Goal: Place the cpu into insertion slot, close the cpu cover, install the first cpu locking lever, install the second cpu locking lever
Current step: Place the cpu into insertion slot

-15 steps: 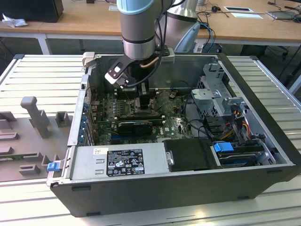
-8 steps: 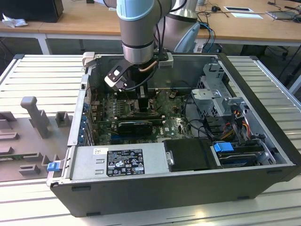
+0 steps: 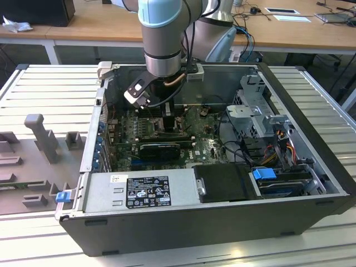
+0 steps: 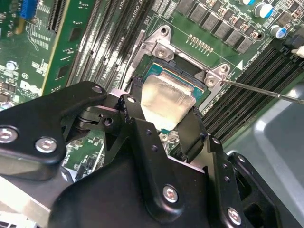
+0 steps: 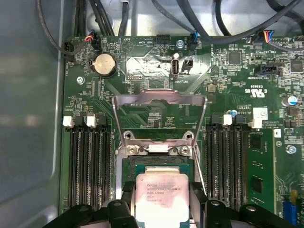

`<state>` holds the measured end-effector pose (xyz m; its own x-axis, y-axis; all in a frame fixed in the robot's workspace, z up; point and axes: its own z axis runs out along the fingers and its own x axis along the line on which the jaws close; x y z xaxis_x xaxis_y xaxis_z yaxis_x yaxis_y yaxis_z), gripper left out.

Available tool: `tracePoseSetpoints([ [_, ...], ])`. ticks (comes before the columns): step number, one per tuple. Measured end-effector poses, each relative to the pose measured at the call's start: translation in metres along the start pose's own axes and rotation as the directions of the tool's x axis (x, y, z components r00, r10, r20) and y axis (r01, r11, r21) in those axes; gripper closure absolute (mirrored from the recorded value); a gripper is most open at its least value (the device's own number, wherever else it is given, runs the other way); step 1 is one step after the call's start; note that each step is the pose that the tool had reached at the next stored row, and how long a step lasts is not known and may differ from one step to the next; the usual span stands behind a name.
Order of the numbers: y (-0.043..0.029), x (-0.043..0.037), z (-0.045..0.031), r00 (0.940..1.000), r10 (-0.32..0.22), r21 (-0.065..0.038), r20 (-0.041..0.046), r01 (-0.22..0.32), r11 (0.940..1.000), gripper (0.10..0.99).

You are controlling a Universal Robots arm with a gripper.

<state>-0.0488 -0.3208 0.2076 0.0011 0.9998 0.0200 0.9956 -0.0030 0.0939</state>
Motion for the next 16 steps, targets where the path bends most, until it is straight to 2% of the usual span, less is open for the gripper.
tracePoseSetpoints([
  [4, 0.0011, 0.0007, 0.0012, 1.0000, 0.007, 0.001, 0.0036, -0.007, 1.0000, 0.545],
  [16, 0.0007, 0.0048, 0.0096, 0.9999, 0.012, 0.005, 0.0045, -0.012, 0.9999, 0.545],
])
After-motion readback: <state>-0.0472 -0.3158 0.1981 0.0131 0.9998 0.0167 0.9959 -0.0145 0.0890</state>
